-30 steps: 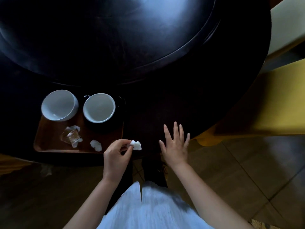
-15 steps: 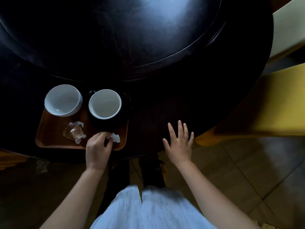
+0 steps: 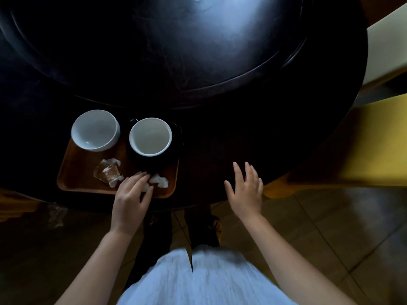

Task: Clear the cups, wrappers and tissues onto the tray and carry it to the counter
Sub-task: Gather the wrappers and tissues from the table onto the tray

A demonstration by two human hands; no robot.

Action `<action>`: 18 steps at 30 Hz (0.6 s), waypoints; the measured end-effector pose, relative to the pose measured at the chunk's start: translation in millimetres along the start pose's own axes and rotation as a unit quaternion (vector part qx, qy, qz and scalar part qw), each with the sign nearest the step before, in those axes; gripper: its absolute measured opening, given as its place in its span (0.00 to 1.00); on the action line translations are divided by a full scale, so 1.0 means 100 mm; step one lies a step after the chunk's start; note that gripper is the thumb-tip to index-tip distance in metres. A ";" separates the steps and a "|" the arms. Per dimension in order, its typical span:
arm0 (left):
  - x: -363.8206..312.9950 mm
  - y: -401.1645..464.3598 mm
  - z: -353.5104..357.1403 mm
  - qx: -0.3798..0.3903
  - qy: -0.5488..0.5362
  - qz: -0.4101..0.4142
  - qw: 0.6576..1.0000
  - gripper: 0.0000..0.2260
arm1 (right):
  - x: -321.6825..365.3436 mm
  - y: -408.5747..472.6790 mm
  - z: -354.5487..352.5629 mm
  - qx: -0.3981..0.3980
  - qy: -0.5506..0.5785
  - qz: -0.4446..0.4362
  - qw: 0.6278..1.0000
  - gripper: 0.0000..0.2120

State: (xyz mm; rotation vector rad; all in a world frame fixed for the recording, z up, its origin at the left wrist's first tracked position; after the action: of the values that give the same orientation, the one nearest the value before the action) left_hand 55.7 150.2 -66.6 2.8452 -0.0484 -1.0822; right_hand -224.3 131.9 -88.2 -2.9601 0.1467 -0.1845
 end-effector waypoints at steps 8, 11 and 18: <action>0.42 0.12 -0.68 -0.030 -0.032 0.031 0.999 0.12 | 0.81 -0.06 -0.06 -0.072 0.126 -0.013 0.989 0.19; 0.71 0.30 -0.94 -0.013 -0.039 0.033 0.999 0.13 | 1.17 0.01 -0.03 -0.069 0.149 0.013 0.986 0.19; 1.47 0.64 -1.34 0.005 0.042 -0.035 0.998 0.17 | 1.74 0.13 0.01 -0.031 0.093 0.127 0.987 0.22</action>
State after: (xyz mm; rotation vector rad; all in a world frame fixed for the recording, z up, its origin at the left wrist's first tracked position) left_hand 254.7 87.7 -57.7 2.9190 0.0521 -0.9748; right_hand -53.9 100.5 -71.2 -2.9432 0.5599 -0.4282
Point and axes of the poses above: each hand's wrist, its own y-axis towards the middle knuckle, its own z-axis out of the palm, x = y × z, the point moved 2 cm from there along y, towards the middle knuckle, and after that the axes turned 9 degrees about -y, right-handed, at the moved point
